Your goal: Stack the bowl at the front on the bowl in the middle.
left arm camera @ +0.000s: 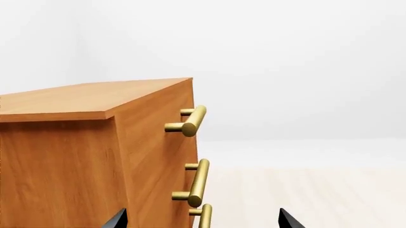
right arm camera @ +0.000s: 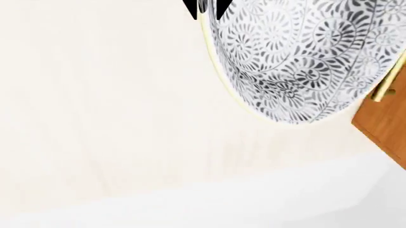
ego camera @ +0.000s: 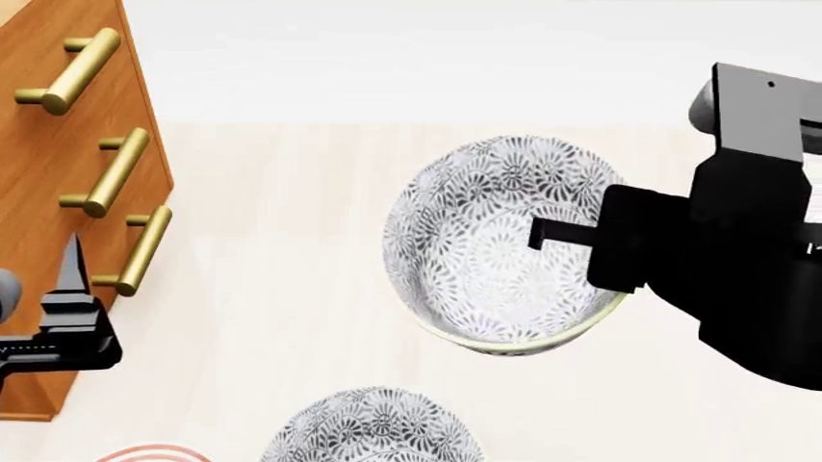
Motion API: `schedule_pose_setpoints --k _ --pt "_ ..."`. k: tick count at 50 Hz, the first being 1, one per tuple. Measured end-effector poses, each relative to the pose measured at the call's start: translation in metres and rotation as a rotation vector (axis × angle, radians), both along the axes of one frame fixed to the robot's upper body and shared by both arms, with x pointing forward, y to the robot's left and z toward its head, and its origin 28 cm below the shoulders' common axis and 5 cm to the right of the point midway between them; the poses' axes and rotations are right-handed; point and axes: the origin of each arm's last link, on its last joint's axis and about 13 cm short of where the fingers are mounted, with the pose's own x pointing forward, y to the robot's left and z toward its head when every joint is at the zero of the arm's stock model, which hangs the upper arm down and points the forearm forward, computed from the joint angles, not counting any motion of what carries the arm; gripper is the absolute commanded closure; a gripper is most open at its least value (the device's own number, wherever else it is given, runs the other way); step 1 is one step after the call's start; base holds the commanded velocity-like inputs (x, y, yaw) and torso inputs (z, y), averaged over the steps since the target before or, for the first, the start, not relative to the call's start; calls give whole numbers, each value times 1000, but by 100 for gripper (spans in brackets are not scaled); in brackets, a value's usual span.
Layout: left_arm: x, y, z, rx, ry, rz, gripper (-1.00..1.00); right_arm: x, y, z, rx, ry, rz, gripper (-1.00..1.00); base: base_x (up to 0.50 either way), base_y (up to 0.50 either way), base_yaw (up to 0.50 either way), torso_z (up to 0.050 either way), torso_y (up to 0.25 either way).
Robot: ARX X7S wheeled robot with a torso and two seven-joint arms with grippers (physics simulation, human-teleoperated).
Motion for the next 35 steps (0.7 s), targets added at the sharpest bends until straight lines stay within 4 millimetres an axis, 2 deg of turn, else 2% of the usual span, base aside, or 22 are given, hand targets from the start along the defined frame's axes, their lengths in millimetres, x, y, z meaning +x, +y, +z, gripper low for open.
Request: schedule_pose_setpoints --k 14,35 --pt "0 0 0 -7 -1 1 -100 -33 15 15 -29 -58 132 100 0 0 0 0 0" --pt "0 0 6 -12 -10 1 -100 -65 36 6 -65 -66 305 100 0 0 0 0 0"
